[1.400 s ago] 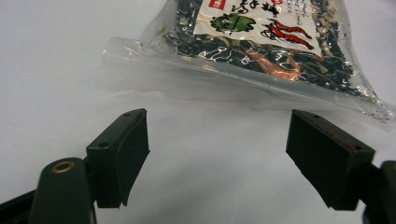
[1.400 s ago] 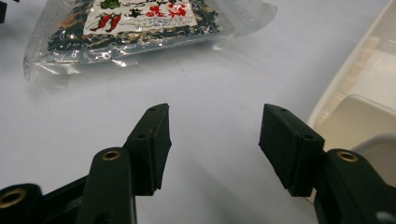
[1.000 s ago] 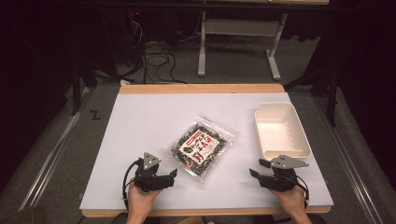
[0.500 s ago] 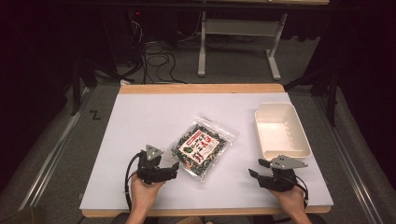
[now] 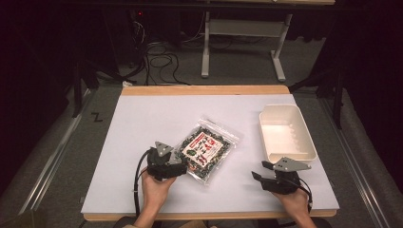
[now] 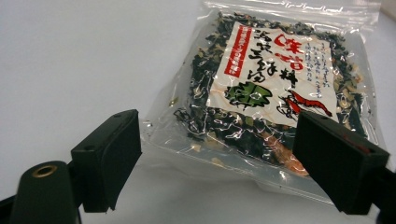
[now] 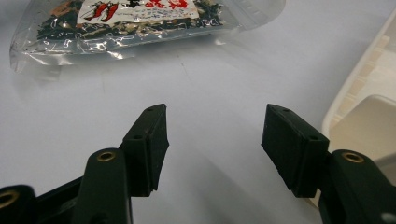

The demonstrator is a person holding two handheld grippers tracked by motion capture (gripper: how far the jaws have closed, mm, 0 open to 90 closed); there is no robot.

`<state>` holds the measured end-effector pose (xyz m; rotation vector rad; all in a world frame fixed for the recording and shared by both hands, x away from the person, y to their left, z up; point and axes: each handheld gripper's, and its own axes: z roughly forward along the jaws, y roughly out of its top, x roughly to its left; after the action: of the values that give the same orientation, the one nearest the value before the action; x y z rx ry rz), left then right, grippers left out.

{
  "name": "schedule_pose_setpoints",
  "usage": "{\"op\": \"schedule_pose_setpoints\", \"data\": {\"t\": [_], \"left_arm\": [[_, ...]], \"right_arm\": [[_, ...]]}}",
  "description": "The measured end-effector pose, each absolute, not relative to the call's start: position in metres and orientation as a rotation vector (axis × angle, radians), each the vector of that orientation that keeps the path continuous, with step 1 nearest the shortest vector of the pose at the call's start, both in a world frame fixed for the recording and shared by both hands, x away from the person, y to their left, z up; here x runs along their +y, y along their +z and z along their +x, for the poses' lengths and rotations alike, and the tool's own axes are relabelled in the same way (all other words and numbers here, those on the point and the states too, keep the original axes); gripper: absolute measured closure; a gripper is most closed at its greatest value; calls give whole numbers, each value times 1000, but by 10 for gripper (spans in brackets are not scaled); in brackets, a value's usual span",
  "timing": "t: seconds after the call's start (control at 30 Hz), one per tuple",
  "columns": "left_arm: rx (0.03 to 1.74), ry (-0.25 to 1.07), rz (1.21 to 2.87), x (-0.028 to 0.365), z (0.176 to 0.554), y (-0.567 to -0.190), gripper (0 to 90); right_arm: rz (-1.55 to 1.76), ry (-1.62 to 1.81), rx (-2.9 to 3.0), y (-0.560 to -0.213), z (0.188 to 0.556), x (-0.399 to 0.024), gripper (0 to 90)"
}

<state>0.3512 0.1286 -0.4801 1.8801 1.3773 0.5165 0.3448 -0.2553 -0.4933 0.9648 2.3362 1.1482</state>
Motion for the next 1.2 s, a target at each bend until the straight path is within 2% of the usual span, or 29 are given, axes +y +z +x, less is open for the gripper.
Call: {"op": "schedule_pose_setpoints", "data": {"t": [0.6,1.2], "left_arm": [[1388,489,1980,123,356,-492,162],[1368,465,2001,128,354,-493,186]], "right_arm": [[981,1171,2401,-488,351,-245,394],[915,1071,2448,-443,387,-212,378]]}}
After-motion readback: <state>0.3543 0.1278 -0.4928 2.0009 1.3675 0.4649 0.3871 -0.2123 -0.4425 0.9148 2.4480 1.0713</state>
